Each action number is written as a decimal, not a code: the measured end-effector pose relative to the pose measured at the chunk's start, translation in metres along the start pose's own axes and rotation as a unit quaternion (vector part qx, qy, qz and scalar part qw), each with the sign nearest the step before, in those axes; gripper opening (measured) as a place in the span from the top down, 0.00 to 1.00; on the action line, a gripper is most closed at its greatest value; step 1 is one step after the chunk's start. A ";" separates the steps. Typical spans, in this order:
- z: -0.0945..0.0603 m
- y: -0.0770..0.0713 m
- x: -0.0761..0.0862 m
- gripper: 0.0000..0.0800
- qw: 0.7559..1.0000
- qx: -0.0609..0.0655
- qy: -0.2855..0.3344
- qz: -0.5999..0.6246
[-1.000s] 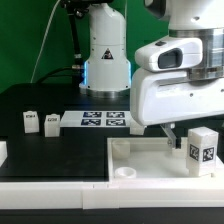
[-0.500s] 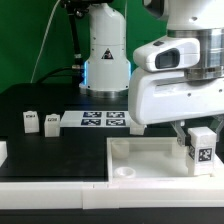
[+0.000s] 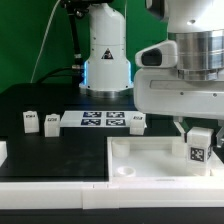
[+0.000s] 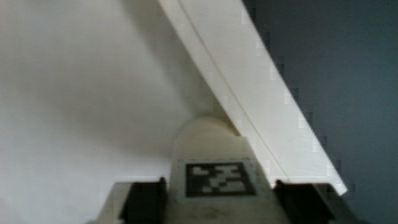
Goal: Assemble one leg
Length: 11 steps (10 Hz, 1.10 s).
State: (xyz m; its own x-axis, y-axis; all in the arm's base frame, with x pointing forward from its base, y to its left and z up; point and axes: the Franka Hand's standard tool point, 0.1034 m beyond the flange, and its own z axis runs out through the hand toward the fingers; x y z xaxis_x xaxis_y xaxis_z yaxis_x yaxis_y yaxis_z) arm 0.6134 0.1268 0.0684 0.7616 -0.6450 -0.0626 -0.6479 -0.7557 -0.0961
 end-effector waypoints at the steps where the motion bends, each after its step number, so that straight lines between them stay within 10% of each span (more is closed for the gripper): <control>1: 0.001 -0.002 -0.002 0.64 0.998 -0.001 0.004 0.058; 5: 0.001 -0.004 -0.003 0.63 0.990 0.001 0.002 0.144; 6: 0.001 -0.004 -0.003 0.36 0.993 0.001 0.002 0.116; 11: -0.004 -0.009 -0.001 0.19 0.980 -0.006 0.006 -0.200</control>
Offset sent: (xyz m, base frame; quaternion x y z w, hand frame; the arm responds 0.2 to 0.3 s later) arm 0.0000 0.0000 0.0000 0.0000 0.0000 0.1790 0.9838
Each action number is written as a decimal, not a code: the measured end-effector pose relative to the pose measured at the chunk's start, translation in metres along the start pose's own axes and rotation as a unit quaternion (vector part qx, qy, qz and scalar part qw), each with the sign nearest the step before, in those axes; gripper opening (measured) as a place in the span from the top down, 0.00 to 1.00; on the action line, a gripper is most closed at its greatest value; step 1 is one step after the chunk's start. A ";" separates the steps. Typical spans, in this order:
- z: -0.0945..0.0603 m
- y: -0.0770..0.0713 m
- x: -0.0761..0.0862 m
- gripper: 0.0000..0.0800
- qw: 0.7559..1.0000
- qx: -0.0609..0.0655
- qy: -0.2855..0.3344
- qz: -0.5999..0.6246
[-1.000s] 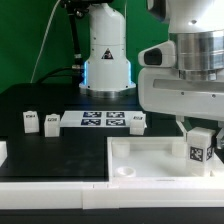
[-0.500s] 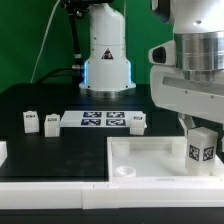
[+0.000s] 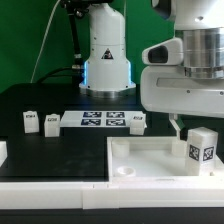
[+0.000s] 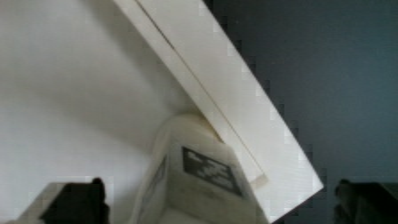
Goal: Assemble one leg
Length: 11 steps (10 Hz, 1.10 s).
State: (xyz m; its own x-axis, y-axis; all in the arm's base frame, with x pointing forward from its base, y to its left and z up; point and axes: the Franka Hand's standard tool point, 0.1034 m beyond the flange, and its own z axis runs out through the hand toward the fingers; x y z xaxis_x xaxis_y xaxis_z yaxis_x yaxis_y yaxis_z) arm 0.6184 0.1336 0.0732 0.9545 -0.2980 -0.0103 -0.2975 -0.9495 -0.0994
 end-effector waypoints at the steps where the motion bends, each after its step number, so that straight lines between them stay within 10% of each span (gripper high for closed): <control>1: 0.000 0.000 0.000 0.19 0.998 -0.002 0.001 -0.059; 7: 0.000 0.007 0.002 0.19 0.942 -0.014 0.000 -0.335; 11: 0.000 0.012 0.005 0.63 0.955 -0.016 0.001 -0.295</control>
Offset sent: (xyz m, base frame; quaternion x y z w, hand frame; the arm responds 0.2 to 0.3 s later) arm -0.0019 -0.0022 -0.0004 0.0096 -0.0016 -0.2750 0.9614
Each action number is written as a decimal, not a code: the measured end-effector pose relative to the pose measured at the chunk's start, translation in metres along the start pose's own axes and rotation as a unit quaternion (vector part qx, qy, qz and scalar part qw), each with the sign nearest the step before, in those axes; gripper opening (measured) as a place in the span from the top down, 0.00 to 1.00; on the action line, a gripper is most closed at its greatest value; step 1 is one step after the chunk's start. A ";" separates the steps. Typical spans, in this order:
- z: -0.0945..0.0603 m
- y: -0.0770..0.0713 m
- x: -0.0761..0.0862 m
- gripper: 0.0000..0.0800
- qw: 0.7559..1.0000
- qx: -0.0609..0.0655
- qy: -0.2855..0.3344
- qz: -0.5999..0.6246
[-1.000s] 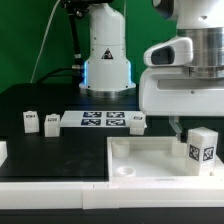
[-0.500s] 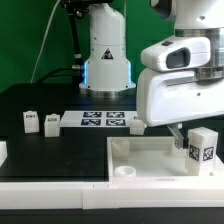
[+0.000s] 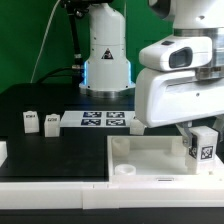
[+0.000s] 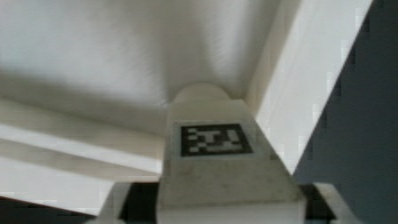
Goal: Assemble one leg
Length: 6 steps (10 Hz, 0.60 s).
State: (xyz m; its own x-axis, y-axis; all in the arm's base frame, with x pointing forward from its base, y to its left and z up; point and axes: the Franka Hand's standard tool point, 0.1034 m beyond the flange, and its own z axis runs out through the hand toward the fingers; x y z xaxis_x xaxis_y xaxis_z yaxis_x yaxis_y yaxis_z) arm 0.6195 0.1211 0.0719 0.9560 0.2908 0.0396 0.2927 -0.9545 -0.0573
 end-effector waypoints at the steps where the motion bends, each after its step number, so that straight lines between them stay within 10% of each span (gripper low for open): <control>1: -0.001 0.002 0.000 0.63 0.998 -0.001 0.000 0.056; 6: 0.002 0.001 -0.001 0.63 0.893 0.005 0.009 0.451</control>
Offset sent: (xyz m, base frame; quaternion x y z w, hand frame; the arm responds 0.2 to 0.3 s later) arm -0.0055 -0.0059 -0.0060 -0.0073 -0.0285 0.3242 0.9455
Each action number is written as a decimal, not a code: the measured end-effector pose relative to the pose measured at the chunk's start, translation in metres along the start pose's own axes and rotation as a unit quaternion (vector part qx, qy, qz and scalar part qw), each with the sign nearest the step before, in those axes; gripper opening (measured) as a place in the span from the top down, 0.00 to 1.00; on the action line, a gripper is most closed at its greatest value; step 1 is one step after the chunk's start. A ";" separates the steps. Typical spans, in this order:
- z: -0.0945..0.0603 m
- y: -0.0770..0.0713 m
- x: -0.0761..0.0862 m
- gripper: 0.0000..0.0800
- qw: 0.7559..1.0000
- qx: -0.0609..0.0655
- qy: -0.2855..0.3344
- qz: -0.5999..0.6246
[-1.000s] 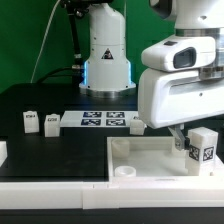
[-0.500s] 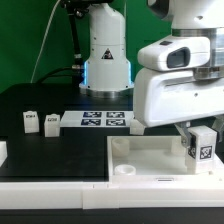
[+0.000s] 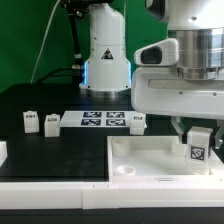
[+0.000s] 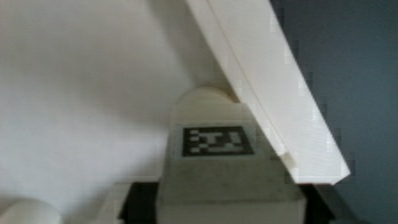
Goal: Assemble one leg
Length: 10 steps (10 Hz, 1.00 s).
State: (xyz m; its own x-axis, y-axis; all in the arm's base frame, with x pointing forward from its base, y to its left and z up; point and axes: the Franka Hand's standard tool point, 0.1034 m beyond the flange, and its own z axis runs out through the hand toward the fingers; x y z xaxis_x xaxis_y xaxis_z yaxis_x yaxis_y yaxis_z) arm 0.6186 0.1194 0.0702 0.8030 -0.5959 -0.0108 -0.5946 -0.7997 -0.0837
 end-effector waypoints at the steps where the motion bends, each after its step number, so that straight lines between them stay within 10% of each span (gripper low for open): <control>1: 0.000 -0.001 -0.001 0.63 0.999 0.001 0.007 0.044; 5: 0.000 -0.003 -0.003 0.52 0.984 0.006 0.005 0.176; 6: 0.000 -0.002 -0.002 0.36 0.990 0.005 0.005 0.142; 10: -0.004 -0.007 -0.001 0.19 0.994 -0.004 0.008 -0.106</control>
Offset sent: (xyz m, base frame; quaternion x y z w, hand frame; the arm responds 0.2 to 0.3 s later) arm 0.0000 0.0000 0.0000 0.0000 0.0000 0.1790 0.9838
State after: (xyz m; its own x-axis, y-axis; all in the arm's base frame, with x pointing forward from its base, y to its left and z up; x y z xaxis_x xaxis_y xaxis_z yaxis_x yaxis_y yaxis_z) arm 0.6220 0.1251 0.0747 0.9097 -0.4145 0.0228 -0.4119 -0.9081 -0.0747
